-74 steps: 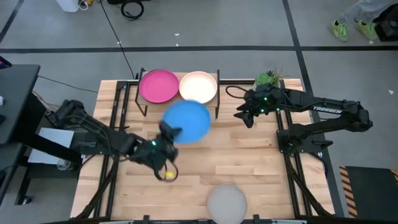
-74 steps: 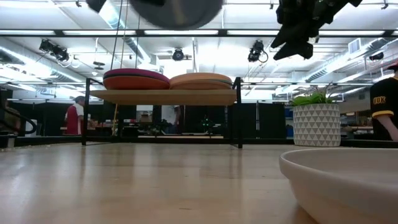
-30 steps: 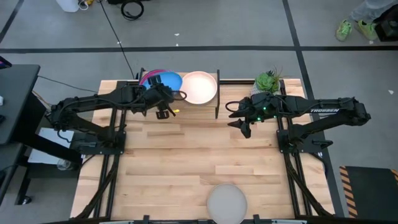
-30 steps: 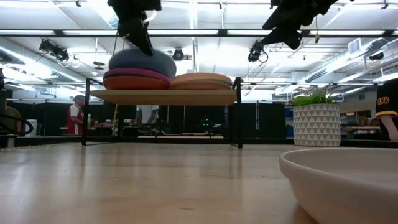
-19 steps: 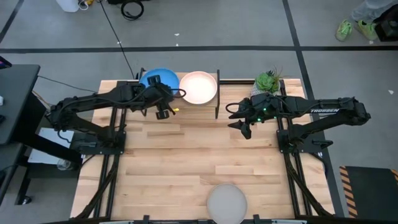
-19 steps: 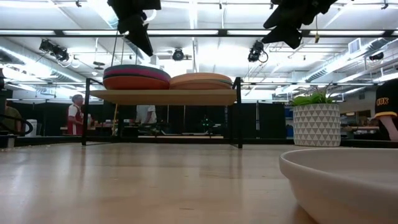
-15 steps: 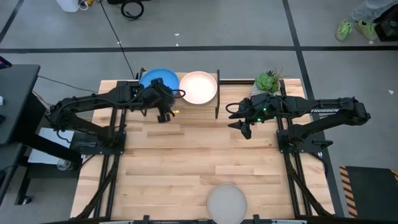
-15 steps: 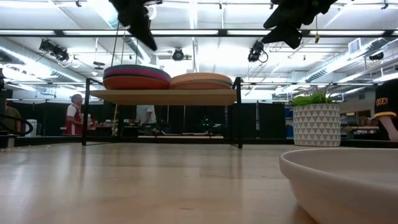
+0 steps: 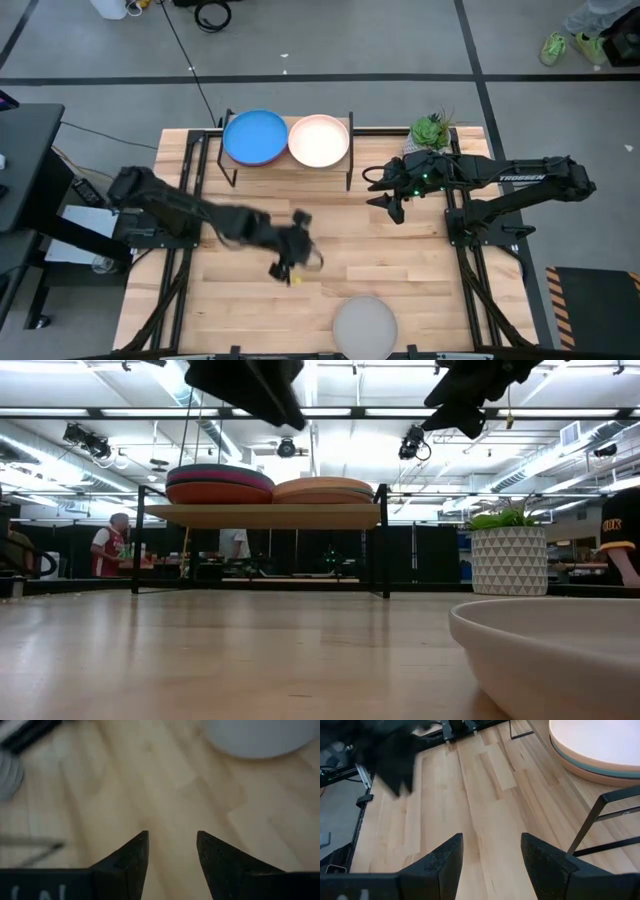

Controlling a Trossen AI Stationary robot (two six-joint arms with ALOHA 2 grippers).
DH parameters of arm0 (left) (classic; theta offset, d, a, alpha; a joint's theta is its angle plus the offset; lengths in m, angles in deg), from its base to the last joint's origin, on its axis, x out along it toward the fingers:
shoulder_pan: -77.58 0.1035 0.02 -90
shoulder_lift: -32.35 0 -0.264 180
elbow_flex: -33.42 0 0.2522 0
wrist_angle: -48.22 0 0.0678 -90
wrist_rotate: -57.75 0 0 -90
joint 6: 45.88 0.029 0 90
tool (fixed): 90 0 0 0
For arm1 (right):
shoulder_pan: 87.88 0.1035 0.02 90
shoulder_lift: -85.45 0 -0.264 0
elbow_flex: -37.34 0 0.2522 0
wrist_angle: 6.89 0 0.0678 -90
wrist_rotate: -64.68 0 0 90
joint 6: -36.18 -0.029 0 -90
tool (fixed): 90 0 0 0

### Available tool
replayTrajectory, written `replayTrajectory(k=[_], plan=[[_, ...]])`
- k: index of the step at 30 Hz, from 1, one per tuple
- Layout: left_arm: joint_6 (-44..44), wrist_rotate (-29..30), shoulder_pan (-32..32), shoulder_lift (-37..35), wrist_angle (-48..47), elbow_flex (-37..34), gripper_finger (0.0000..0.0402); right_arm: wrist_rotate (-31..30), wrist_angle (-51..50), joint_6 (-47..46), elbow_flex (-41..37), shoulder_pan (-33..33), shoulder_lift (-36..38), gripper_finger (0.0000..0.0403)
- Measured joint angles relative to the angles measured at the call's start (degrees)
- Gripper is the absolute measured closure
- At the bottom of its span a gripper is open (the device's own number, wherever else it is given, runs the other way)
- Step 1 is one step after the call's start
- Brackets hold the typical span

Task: Place and stack plates onto a shelf
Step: Stack the gray plate on top of the light orange plate on the shelf

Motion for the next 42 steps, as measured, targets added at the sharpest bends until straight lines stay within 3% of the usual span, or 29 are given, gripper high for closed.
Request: replayTrajectory(k=[6,9,15,27,42], plan=[[9.5,7.7,-8.6,9.0,8.2,0.0,0.0230,0.0,0.6,-1.0,0.0,0.0,-0.9,0.0197],[14.4,8.5,-10.8,12.8,13.9,0.0,0.0230,-0.1,1.0,-1.9,0.0,0.0,-1.7,0.0197],[19.6,1.7,-11.9,19.5,16.6,4.0,0.0230,0.0,0.8,-4.7,0.0,0.0,-4.5,0.0197],[29.2,-8.4,-11.2,30.2,8.5,18.3,0.0230,0.1,-0.6,-5.5,0.0,0.0,-6.2,0.0197],[41.9,-17.1,-10.2,34.7,15.5,18.4,0.0230,-1.4,-0.4,-6.1,0.0,0.0,-5.8,0.0197]])
